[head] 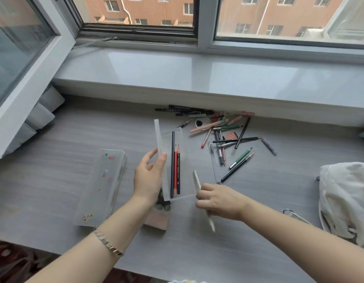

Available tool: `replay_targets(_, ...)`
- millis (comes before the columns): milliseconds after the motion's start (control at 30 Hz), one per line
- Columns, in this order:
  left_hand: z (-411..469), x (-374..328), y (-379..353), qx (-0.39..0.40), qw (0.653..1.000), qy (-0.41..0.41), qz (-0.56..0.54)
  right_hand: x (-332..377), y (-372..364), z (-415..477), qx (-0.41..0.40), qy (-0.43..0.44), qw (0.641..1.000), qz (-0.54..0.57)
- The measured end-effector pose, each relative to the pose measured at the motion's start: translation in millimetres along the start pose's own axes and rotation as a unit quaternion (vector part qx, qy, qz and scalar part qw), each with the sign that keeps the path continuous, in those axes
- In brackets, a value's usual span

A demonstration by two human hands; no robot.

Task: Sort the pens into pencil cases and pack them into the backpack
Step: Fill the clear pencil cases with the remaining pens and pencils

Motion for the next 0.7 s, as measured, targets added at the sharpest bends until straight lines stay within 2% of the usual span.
replay_targets(67,-0.4,-3.0,-2.7,0.002,1.000,-0.003,0.003,-7.3,14.2,-12.2,-0.132,-0.043,0.989,0.057)
replay_targets(100,-0.8,-3.8,-4.3,0.004,1.000,-0.004,0.005,-11.0,25.3,-16.8,-0.198,-0.114,0.963,0.140)
replay_targets(133,-1.6,-5.4,-6.2,0.007,1.000,-0.007,0.007,-15.5,37.3,-21.1,-0.258,-0.206,0.914,0.236)
replay_targets(200,-3.1,-6.3,-10.7,0.013,1.000,-0.006,0.008,-32.2,54.6,-26.3,-0.350,-0.415,0.765,0.346)
replay_targets(233,-3.6,-5.1,-13.3,0.015,1.000,-0.003,0.007,-46.2,54.9,-28.6,-0.361,-0.510,0.681,0.381)
replay_targets(300,-6.7,-3.6,-18.8,0.022,1.000,0.005,0.003,-76.9,42.2,-30.7,-0.302,-0.658,0.535,0.436)
replay_targets(334,-8.5,-3.1,-22.3,0.031,0.999,0.011,0.007,-87.2,34.6,-31.0,-0.244,-0.710,0.492,0.442)
replay_targets(367,-10.4,-1.6,-25.8,0.041,0.999,0.017,0.011,-91.4,28.7,-29.3,-0.183,-0.742,0.480,0.432)
replay_targets(467,-17.1,-3.6,-35.7,0.072,0.997,0.020,0.012,-88.0,14.5,-19.7,-0.073,-0.763,0.516,0.383)
replay_targets(567,-22.1,-4.1,-41.0,0.100,0.995,0.021,0.011,-80.7,15.8,-13.0,-0.060,-0.770,0.539,0.336)
replay_targets(700,-22.7,1.9,-42.4,0.105,0.994,0.023,0.035,-78.2,18.2,-18.9,-0.064,-0.774,0.549,0.310)
Point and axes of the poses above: each hand's wrist, its own z-axis towards the middle knuckle, its own y-axis out of the back of the hand, x = y × z, the point moved 2 cm from there along z, towards the middle knuckle, and after that the axes turned 11 degrees about -y, right-handed, at the moved point
